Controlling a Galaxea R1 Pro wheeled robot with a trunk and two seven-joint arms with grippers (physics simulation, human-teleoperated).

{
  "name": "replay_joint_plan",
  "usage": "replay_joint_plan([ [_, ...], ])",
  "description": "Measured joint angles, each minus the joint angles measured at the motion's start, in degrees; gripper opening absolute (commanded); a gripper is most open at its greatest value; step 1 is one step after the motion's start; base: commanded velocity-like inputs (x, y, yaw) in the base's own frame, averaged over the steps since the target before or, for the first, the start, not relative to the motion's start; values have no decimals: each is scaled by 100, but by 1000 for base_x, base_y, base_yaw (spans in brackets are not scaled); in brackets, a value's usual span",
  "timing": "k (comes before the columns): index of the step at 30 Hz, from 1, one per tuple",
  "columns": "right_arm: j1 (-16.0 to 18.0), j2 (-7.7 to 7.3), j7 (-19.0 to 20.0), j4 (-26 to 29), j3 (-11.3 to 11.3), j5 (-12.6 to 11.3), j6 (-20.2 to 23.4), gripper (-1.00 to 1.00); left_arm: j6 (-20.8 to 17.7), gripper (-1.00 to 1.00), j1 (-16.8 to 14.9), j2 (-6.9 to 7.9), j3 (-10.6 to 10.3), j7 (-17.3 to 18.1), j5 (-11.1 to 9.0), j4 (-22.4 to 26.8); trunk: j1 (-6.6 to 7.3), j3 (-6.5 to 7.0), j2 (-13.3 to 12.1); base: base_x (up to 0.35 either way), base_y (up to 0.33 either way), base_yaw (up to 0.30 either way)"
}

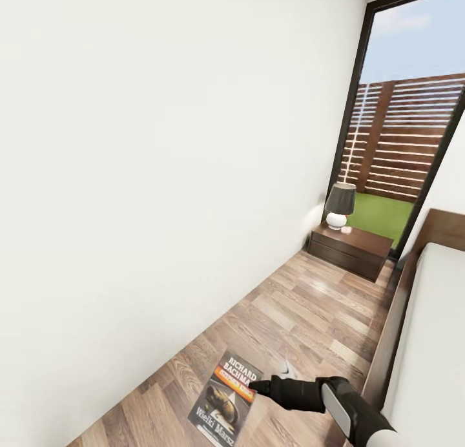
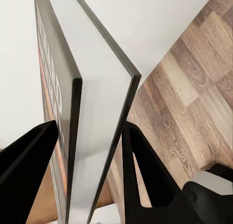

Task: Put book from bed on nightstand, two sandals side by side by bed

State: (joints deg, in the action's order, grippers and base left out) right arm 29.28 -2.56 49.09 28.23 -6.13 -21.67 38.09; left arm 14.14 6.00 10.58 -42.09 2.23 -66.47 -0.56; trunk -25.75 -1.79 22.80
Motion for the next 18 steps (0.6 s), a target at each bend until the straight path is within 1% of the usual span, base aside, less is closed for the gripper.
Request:
replay_joint_plan([
  [8, -91, 21, 82, -52, -36, -5, -10, -100, -7, 100, 0, -2, 2, -6, 0, 0, 0, 0, 0, 0, 0, 0],
  [15, -257, 74, 125, -100, -272, 6, -60, -100, -8, 100, 0, -3, 2, -7, 0, 0, 0, 0, 0, 0, 0, 0],
  [18, -327, 83, 134, -103, -326, 5, -72, -100, -9, 100, 0, -1, 3, -8, 0, 0, 0, 0, 0, 21, 20, 0],
])
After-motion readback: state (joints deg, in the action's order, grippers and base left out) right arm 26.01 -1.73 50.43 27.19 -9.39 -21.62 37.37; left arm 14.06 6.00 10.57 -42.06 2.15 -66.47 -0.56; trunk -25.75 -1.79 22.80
